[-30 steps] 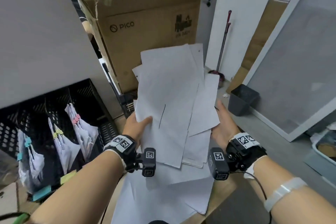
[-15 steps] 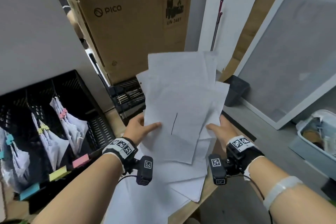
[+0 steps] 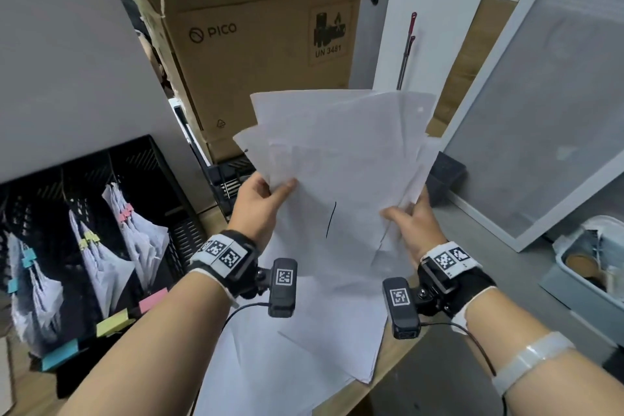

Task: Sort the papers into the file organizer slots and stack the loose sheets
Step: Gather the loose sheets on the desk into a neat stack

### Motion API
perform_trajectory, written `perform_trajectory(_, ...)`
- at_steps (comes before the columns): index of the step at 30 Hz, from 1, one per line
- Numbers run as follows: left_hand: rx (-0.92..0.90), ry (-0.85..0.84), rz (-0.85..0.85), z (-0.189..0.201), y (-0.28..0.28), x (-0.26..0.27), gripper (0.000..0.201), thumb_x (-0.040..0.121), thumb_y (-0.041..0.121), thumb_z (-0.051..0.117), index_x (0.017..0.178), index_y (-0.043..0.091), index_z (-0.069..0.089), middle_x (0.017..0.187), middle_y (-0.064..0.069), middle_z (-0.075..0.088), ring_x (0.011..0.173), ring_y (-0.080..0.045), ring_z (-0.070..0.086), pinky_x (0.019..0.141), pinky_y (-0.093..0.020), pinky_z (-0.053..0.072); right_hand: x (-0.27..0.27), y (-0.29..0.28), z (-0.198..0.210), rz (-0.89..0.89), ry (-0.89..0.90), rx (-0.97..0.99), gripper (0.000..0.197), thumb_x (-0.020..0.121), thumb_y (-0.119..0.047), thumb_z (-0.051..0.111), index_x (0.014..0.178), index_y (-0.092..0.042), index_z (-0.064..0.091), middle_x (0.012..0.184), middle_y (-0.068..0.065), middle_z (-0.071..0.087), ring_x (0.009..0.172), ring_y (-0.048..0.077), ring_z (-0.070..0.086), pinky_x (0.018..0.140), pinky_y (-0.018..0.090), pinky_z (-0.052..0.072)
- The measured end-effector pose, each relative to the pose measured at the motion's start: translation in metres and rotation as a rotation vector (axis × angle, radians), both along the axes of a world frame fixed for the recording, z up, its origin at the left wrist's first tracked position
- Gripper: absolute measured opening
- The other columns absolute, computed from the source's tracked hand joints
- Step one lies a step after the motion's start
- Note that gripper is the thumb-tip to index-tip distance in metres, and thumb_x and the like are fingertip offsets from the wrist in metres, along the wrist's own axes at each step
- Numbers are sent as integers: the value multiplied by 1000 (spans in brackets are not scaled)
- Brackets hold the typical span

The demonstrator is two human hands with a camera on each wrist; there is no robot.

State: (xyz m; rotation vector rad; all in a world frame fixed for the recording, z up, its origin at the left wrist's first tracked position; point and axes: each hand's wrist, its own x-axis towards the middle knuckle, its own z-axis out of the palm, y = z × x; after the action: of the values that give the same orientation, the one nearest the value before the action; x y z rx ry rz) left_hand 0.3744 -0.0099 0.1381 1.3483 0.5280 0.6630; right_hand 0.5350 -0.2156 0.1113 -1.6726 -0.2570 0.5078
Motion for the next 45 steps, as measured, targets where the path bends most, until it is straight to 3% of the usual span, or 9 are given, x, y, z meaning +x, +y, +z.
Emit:
perform_trajectory(4, 5, 114, -47, -35, -6, -11, 42, 81, 20, 82, 119, 9, 67, 111, -8, 76, 104, -23, 73, 95, -42, 57, -19, -1, -12, 31, 23, -79, 25, 83, 5, 64, 96, -16, 67, 108, 11, 72, 101, 26, 68, 97, 39, 51)
perform_trajectory(9, 90, 343, 16, -78, -14, -22, 13, 80, 25, 82, 91, 21, 76, 97, -2, 79, 94, -23, 75, 94, -54, 56, -33, -3, -36, 73, 80, -197, 23, 85, 4, 61, 80, -17, 67, 91, 7, 73, 86, 24, 68, 88, 37, 51)
perform_trajectory(13, 124, 236, 37, -37, -8, -10, 21, 78, 24, 80, 98, 23, 75, 104, -4, 78, 98, -25, 74, 91, -56, 57, -18, 5, -21, 62, -38, -135, 7, 84, -4, 66, 84, -7, 72, 86, 7, 73, 85, 22, 69, 86, 36, 53)
perform_trajectory(17, 137, 43, -24, 20, -6, 2, 28, 85, 7, 77, 111, 7, 69, 112, -13, 75, 105, -32, 72, 94, -51, 57, -6, 6, -1, 11, -52, -21, 27, 88, -19, 68, 62, -18, 61, 46, -18, 57, 43, -4, 52, 50, 18, 42)
perform_trajectory(21, 211, 133, -20, 13, 4, -1, 58, 73, 25, 89, 123, 22, 58, 113, -1, 72, 103, -18, 71, 88, -34, 58, -5, -6, -9, -65, 51, 91, 11, 90, -14, 67, 80, -17, 68, 70, -5, 69, 61, 11, 62, 59, 24, 46)
perform_trajectory(26, 161, 360, -154, -49, -2, -15, 73, 64, 60, 84, 121, 19, 61, 115, 0, 74, 109, -16, 70, 102, -49, 53, -18, -25, -28, -121, 228, 63, 13, 89, 4, 57, 87, -7, 65, 91, 11, 69, 84, 24, 65, 75, 30, 53)
perform_trajectory(34, 105, 326, -167, -77, -14, -5, 66, 68, 36, 87, 127, 26, 59, 120, 5, 72, 113, -15, 69, 100, -43, 54, -16, -18, -42, -50, 185, -110, 23, 80, 4, 58, 96, -9, 68, 99, 15, 74, 93, 35, 70, 93, 53, 53)
perform_trajectory(42, -49, 349, -160, -96, -23, -2, 65, 74, 21, 84, 132, 22, 54, 123, -3, 71, 116, -24, 67, 100, -45, 53, -25, -17, -64, 10, 282, -185, 47, 58, -11, 64, 105, -14, 60, 104, 14, 71, 100, 35, 66, 98, 54, 50)
perform_trajectory(45, 13, 435, -165, -101, -25, -1, 36, 91, 6, 67, 125, 14, 60, 119, -6, 72, 113, -28, 68, 102, -49, 52, -32, -23, -74, 72, 213, -295, 35, 74, -17, 69, 109, -15, 66, 108, 7, 72, 103, 28, 66, 100, 46, 50)
